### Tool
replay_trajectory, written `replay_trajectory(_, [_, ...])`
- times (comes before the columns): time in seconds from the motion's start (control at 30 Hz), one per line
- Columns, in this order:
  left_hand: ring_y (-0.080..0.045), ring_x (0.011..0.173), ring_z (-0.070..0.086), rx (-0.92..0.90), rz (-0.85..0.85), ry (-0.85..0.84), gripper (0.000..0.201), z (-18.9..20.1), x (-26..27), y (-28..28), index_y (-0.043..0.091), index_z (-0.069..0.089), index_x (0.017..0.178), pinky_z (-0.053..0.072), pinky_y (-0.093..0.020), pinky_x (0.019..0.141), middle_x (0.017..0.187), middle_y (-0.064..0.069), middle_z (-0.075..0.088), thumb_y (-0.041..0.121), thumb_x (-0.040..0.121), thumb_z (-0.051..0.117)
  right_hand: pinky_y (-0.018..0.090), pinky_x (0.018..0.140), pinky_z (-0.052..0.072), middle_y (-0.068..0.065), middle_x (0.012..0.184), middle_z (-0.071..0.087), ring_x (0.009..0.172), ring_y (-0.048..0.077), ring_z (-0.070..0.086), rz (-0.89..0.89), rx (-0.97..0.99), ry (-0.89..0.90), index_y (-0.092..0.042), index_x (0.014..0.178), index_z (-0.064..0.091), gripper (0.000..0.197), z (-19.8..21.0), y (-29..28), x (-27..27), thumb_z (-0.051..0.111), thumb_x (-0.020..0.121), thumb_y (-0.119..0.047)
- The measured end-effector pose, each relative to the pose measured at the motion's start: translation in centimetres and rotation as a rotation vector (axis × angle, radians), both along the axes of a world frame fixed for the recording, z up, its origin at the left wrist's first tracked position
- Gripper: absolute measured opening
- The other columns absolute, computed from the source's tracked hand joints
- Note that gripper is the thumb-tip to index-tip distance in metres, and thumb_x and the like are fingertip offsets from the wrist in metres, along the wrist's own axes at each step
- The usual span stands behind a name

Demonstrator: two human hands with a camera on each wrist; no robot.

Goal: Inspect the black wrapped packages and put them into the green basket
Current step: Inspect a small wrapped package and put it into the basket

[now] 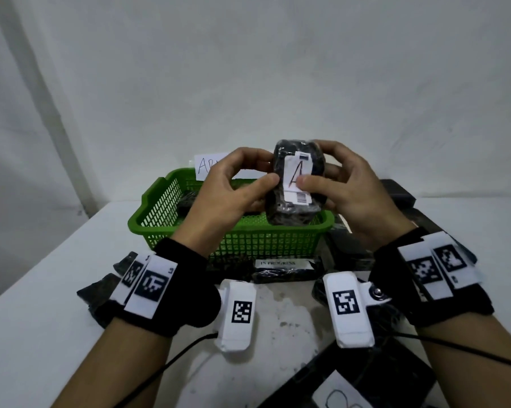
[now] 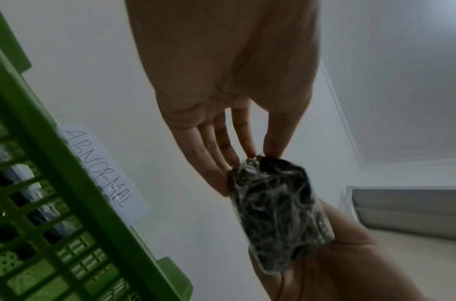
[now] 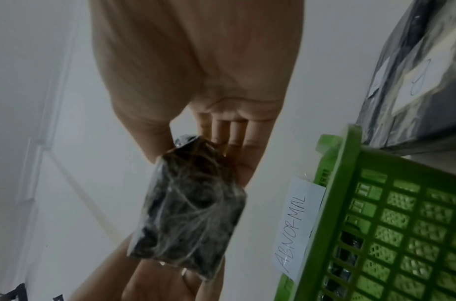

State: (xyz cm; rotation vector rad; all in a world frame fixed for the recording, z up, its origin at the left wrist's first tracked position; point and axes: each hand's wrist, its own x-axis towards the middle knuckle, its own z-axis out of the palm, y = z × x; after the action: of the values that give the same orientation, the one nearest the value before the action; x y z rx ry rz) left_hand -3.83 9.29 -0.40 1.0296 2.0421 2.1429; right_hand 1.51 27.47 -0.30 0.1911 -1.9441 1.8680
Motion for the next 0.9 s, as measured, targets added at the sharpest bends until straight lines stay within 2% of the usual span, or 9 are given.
replay_trajectory(0.13, [-0.019, 0.095, 0.073, -0.063, -0.014, -0.029, 0.055, 0.0, 0.0, 0.1, 0.023, 0.053, 0.129, 0.061, -0.034, 0.074, 0.124, -0.002, 0.063, 0.030, 0.079, 0.074, 0.037, 0.072, 0.061, 0.010, 0.101, 0.077, 0.090, 0.025, 0.076, -0.037, 0.006, 0.031, -0.015, 0.127, 0.059, 0.054, 0.1, 0.2, 0.2, 0.076, 0.080, 0.004])
replay_trajectory(0.2, [-0.020, 0.095, 0.074, -0.090, -0.006, -0.016, 0.051, -0.1, 0.0, 0.1, 0.024, 0.054, 0.128, 0.061, -0.034, 0.074, 0.124, -0.001, 0.065, 0.024, 0.082, 0.076, 0.039, 0.073, 0.062, 0.011, 0.103, 0.077, 0.093, 0.027, 0.076, -0.024, 0.021, 0.017, -0.016, 0.128, 0.058, 0.054, 0.1, 0.1, 0.3, 0.075, 0.081, 0.004])
replay_trajectory(0.27, [-0.016, 0.089, 0.074, -0.095, 0.001, -0.006, 0.047, -0.2, -0.1, 0.0, 0.024, 0.055, 0.126, 0.059, -0.028, 0.070, 0.122, 0.001, 0.066, 0.013, 0.085, 0.075, 0.037, 0.073, 0.062, 0.010, 0.106, 0.077, 0.095, 0.025, 0.075, 0.006, 0.016, -0.001, -0.019, 0.130, 0.058, 0.052, 0.0, 0.0, 0.3, 0.074, 0.084, 0.000])
replay_trajectory(0.33, [-0.016, 0.087, 0.073, -0.100, 0.012, 0.014, 0.049, -0.3, -0.3, -0.1, 0.024, 0.055, 0.126, 0.057, -0.025, 0.069, 0.123, 0.001, 0.065, 0.007, 0.084, 0.076, 0.033, 0.073, 0.061, 0.005, 0.109, 0.077, 0.097, 0.020, 0.075, 0.035, 0.007, -0.028, -0.023, 0.131, 0.058, 0.047, 0.2, -0.1, 0.4, 0.071, 0.087, -0.018])
replay_trajectory(0.43, [-0.019, 0.092, 0.073, -0.107, 0.014, 0.027, 0.052, -0.4, -0.5, -0.1, 0.025, 0.055, 0.125, 0.057, -0.026, 0.072, 0.124, 0.000, 0.064, 0.005, 0.082, 0.077, 0.039, 0.083, 0.059, 0.000, 0.116, 0.075, 0.105, 0.019, 0.073, 0.048, 0.010, -0.075, -0.028, 0.128, 0.061, 0.049, 0.6, -0.2, 0.4, 0.066, 0.082, -0.045])
replay_trajectory(0.5, [-0.021, 0.092, 0.073, -0.097, 0.009, 0.019, 0.050, -0.4, -0.4, -0.1, 0.026, 0.056, 0.124, 0.058, -0.027, 0.071, 0.123, 0.000, 0.065, 0.006, 0.083, 0.077, 0.038, 0.081, 0.058, 0.002, 0.116, 0.075, 0.105, 0.020, 0.073, 0.054, 0.015, -0.074, -0.027, 0.129, 0.061, 0.048, 0.6, 0.0, 0.5, 0.066, 0.084, -0.043])
replay_trajectory(0.63, [-0.022, 0.093, 0.073, -0.066, 0.010, 0.002, 0.047, -0.4, -0.5, -0.1, 0.024, 0.057, 0.125, 0.060, -0.032, 0.074, 0.123, 0.000, 0.065, 0.008, 0.084, 0.075, 0.030, 0.071, 0.060, 0.009, 0.113, 0.074, 0.098, 0.016, 0.073, 0.025, 0.025, -0.046, -0.023, 0.133, 0.057, 0.038, 0.4, 0.0, 0.5, 0.064, 0.095, -0.022])
replay_trajectory(0.8, [-0.017, 0.090, 0.074, -0.057, 0.054, 0.006, 0.046, -0.4, -0.5, -0.3, 0.022, 0.058, 0.127, 0.060, -0.029, 0.071, 0.121, 0.000, 0.065, 0.009, 0.086, 0.074, 0.024, 0.064, 0.057, -0.003, 0.120, 0.068, 0.094, 0.015, 0.072, -0.132, 0.261, -0.017, -0.028, 0.134, 0.054, 0.045, 0.3, 0.2, 0.5, 0.070, 0.092, -0.029])
replay_trajectory(0.9, [-0.016, 0.091, 0.074, 0.003, 0.104, -0.053, 0.041, -0.2, -1.0, -0.9, 0.016, 0.059, 0.127, 0.061, -0.030, 0.069, 0.117, -0.004, 0.066, 0.009, 0.088, 0.071, 0.029, 0.076, 0.058, -0.013, 0.133, 0.057, 0.093, 0.011, 0.069, -0.169, 0.432, 0.007, -0.038, 0.141, 0.046, 0.067, 0.4, 0.2, 0.7, 0.079, 0.083, -0.036])
